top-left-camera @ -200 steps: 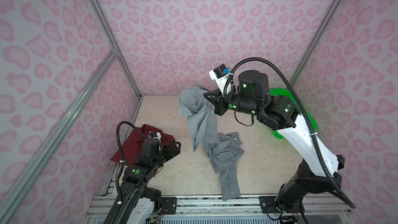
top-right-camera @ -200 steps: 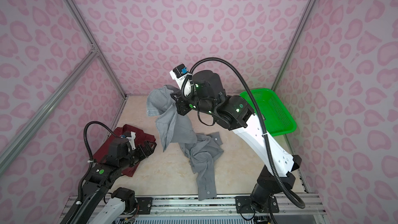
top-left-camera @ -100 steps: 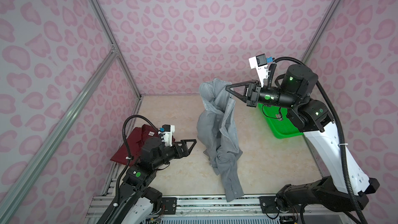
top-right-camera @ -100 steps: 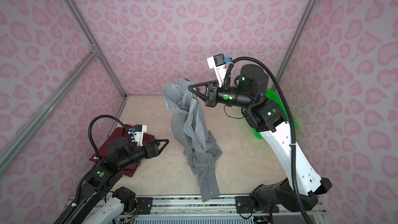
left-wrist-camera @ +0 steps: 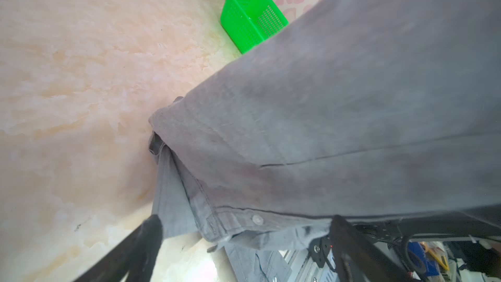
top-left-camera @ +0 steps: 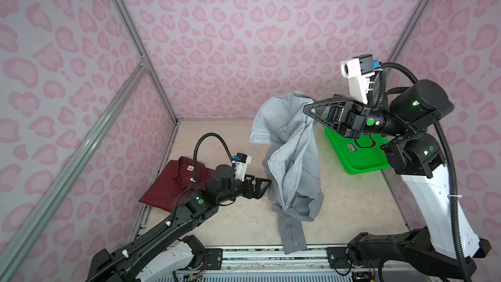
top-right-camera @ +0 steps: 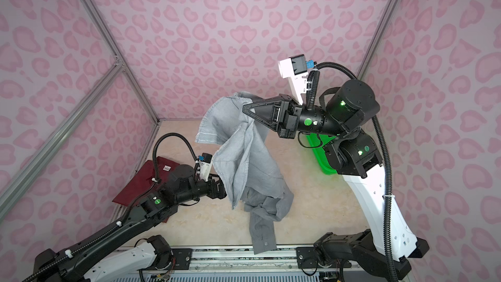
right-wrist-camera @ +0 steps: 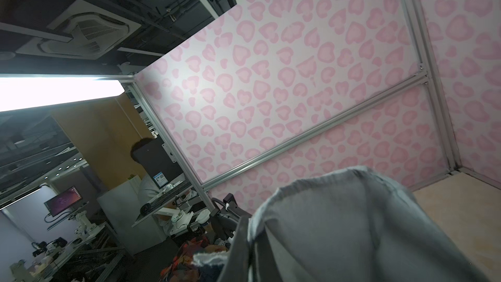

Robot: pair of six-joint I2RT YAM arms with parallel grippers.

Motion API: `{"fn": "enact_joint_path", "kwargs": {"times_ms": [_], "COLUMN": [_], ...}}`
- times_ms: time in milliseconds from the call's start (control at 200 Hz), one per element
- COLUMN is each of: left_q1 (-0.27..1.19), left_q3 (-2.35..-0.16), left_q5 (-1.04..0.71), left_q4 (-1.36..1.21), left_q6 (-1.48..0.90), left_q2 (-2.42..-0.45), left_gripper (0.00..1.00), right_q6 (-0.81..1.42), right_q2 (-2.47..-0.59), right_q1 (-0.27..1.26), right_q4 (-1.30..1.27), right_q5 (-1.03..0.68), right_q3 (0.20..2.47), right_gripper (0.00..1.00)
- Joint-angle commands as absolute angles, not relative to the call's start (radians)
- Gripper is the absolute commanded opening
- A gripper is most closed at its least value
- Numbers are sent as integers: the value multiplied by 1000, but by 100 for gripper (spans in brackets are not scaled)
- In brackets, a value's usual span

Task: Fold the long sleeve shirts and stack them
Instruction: 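Lift the grey shirt with the right gripper while the left reaches its hem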

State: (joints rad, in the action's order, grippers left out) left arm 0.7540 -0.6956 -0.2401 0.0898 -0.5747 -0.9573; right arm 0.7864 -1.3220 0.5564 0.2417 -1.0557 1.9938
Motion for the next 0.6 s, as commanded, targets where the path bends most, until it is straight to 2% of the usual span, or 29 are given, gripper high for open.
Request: {"fn": "enact_joint_path", "kwargs": {"times_ms": [0,270,340,441,596], "left_q1": [779,812,815,818,818], "left_q3": [-703,-678,-678,-667,-640], "left_q5": [-189,-265,-268,-271,-278], "left_q4": [-16,-217,-230,-252,-305], "left_q6": [-518,-484,-483,-485,-503], "left_q2": [-1017,-1180,-1205,-1221,-1229], "left_gripper": [98,100,96,83,56], "right_q6": [869,871,863,857,843], "right_q2": [-1317,-1267,-1260,-1254,-1256], "right_q1": [556,557,555,554,541], "right_q4": [148,140,144,146,160], "right_q5": [-1110,-1129,-1129,-1131,-1103], "right_q3": [2032,2022,2021,2016,2014], "right_gripper": [0,0,0,0,0]}}
